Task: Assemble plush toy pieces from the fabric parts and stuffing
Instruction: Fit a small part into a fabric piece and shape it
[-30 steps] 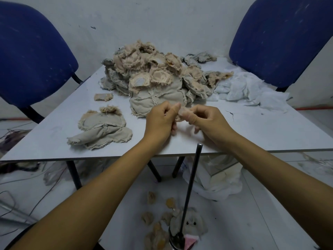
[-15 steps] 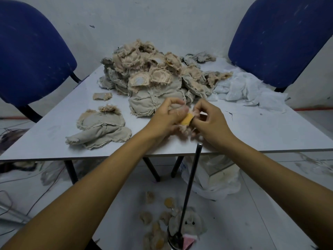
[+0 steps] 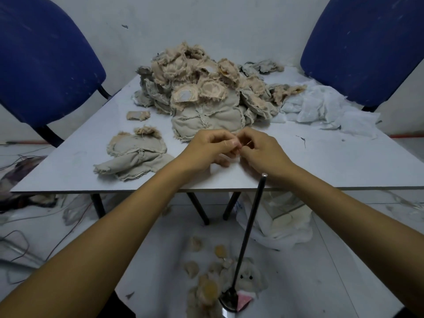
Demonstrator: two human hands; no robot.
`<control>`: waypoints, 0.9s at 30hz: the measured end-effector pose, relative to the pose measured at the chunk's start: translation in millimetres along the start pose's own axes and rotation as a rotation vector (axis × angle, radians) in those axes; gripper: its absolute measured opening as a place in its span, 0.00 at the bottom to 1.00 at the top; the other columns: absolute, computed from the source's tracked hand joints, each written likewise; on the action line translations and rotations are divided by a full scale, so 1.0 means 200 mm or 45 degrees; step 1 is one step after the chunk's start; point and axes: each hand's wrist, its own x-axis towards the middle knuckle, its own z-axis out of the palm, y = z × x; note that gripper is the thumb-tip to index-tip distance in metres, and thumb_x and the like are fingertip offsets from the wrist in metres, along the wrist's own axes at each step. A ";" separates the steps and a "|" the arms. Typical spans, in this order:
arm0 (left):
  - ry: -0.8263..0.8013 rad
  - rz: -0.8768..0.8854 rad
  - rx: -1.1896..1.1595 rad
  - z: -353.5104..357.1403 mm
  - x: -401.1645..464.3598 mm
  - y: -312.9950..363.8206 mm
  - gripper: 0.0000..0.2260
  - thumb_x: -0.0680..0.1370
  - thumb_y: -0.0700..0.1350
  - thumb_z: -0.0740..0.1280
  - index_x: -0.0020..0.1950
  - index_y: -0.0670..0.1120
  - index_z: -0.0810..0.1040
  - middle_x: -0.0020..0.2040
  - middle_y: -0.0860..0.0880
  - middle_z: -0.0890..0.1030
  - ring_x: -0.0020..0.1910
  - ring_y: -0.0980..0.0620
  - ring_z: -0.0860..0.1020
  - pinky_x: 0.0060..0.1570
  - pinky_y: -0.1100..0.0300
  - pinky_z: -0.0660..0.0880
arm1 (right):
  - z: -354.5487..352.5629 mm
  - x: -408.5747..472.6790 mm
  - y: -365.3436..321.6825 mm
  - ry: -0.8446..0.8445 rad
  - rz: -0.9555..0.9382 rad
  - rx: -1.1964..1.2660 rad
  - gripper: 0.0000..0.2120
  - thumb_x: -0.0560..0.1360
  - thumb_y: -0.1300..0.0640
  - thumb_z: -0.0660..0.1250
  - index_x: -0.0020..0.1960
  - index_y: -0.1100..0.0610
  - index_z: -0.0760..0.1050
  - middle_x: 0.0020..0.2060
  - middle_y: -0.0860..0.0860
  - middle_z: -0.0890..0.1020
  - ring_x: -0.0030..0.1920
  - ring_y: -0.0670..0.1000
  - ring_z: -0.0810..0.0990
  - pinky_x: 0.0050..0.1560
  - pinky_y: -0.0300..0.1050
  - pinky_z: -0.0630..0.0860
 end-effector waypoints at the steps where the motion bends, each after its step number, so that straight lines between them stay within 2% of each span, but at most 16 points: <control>1: 0.042 0.046 0.069 0.00 -0.01 0.00 0.06 0.80 0.37 0.66 0.46 0.43 0.81 0.43 0.45 0.82 0.41 0.53 0.80 0.41 0.56 0.78 | 0.01 0.01 -0.01 -0.022 -0.046 -0.111 0.05 0.77 0.60 0.64 0.49 0.51 0.76 0.39 0.44 0.79 0.39 0.42 0.76 0.40 0.41 0.71; 4: 0.259 0.289 0.654 -0.01 -0.06 0.00 0.04 0.79 0.40 0.68 0.46 0.44 0.82 0.44 0.49 0.82 0.45 0.53 0.79 0.45 0.58 0.75 | 0.07 0.03 -0.06 -0.086 -0.121 -0.354 0.07 0.77 0.58 0.63 0.54 0.53 0.76 0.45 0.48 0.79 0.46 0.50 0.76 0.48 0.52 0.75; 7: 0.537 0.533 1.214 -0.05 -0.12 0.00 0.05 0.76 0.42 0.68 0.46 0.41 0.81 0.47 0.45 0.78 0.50 0.45 0.74 0.48 0.50 0.72 | 0.16 0.04 -0.12 -0.141 -0.244 -0.367 0.10 0.76 0.58 0.62 0.56 0.52 0.74 0.48 0.49 0.80 0.49 0.54 0.76 0.48 0.54 0.75; 9: 0.716 0.441 1.432 -0.07 -0.15 0.02 0.07 0.73 0.43 0.65 0.47 0.43 0.79 0.52 0.43 0.75 0.54 0.42 0.72 0.49 0.46 0.71 | 0.22 0.05 -0.17 -0.217 -0.345 -0.341 0.09 0.75 0.56 0.62 0.55 0.50 0.72 0.50 0.49 0.80 0.49 0.55 0.76 0.48 0.54 0.74; 11: 0.825 0.117 1.603 -0.11 -0.18 0.03 0.13 0.70 0.45 0.63 0.55 0.48 0.76 0.62 0.43 0.71 0.62 0.41 0.67 0.57 0.44 0.66 | 0.28 0.07 -0.20 -0.300 -0.429 -0.372 0.09 0.75 0.55 0.62 0.55 0.48 0.72 0.53 0.48 0.80 0.51 0.54 0.74 0.53 0.53 0.73; 13: 0.803 -0.247 1.624 -0.18 -0.20 0.02 0.20 0.71 0.48 0.62 0.63 0.53 0.71 0.72 0.42 0.63 0.70 0.37 0.60 0.65 0.38 0.60 | 0.32 0.07 -0.21 -0.355 -0.481 -0.407 0.19 0.76 0.53 0.63 0.67 0.49 0.71 0.62 0.47 0.79 0.58 0.53 0.72 0.59 0.50 0.70; 14: 0.763 -0.396 1.578 -0.21 -0.21 0.02 0.21 0.73 0.50 0.61 0.66 0.54 0.68 0.75 0.42 0.59 0.72 0.35 0.57 0.67 0.35 0.57 | 0.34 0.08 -0.22 -0.378 -0.501 -0.419 0.25 0.77 0.52 0.63 0.74 0.50 0.66 0.67 0.48 0.76 0.62 0.52 0.69 0.62 0.46 0.68; 15: 0.711 -0.514 1.530 -0.24 -0.23 0.01 0.21 0.75 0.52 0.60 0.68 0.54 0.66 0.76 0.42 0.57 0.72 0.34 0.56 0.68 0.34 0.55 | 0.35 0.08 -0.22 -0.393 -0.523 -0.429 0.29 0.78 0.52 0.63 0.78 0.50 0.62 0.71 0.48 0.73 0.65 0.51 0.67 0.63 0.43 0.65; 17: 0.616 -0.628 1.536 -0.26 -0.24 -0.01 0.21 0.78 0.55 0.58 0.70 0.53 0.65 0.76 0.40 0.58 0.71 0.33 0.60 0.68 0.36 0.56 | 0.36 0.09 -0.22 -0.379 -0.555 -0.425 0.29 0.81 0.54 0.63 0.80 0.52 0.58 0.75 0.50 0.69 0.70 0.51 0.65 0.65 0.39 0.60; 19: 0.575 -0.578 1.628 -0.22 -0.24 -0.02 0.21 0.79 0.55 0.58 0.71 0.51 0.66 0.74 0.40 0.62 0.68 0.34 0.63 0.65 0.40 0.60 | 0.35 0.10 -0.22 -0.317 -0.556 -0.397 0.27 0.81 0.59 0.61 0.79 0.54 0.59 0.75 0.52 0.67 0.73 0.52 0.64 0.69 0.38 0.56; 21: 0.599 -0.427 1.647 -0.16 -0.23 -0.02 0.18 0.81 0.51 0.57 0.70 0.49 0.69 0.71 0.41 0.65 0.66 0.35 0.66 0.64 0.42 0.62 | 0.33 0.10 -0.22 -0.290 -0.519 -0.337 0.27 0.80 0.62 0.61 0.78 0.56 0.61 0.75 0.52 0.67 0.73 0.50 0.64 0.71 0.37 0.55; 25: 0.652 -0.165 1.434 -0.07 -0.20 0.00 0.14 0.81 0.45 0.57 0.66 0.46 0.72 0.66 0.43 0.69 0.62 0.39 0.69 0.62 0.45 0.65 | 0.24 0.09 -0.19 -0.295 -0.446 -0.175 0.30 0.78 0.65 0.63 0.79 0.55 0.61 0.74 0.50 0.69 0.71 0.44 0.66 0.69 0.28 0.57; 27: 0.661 -0.069 1.267 -0.03 -0.17 0.00 0.14 0.80 0.43 0.58 0.65 0.47 0.72 0.64 0.44 0.70 0.61 0.41 0.69 0.62 0.48 0.65 | 0.19 0.07 -0.16 -0.294 -0.469 -0.195 0.30 0.78 0.64 0.63 0.78 0.55 0.61 0.71 0.50 0.72 0.68 0.43 0.69 0.66 0.28 0.61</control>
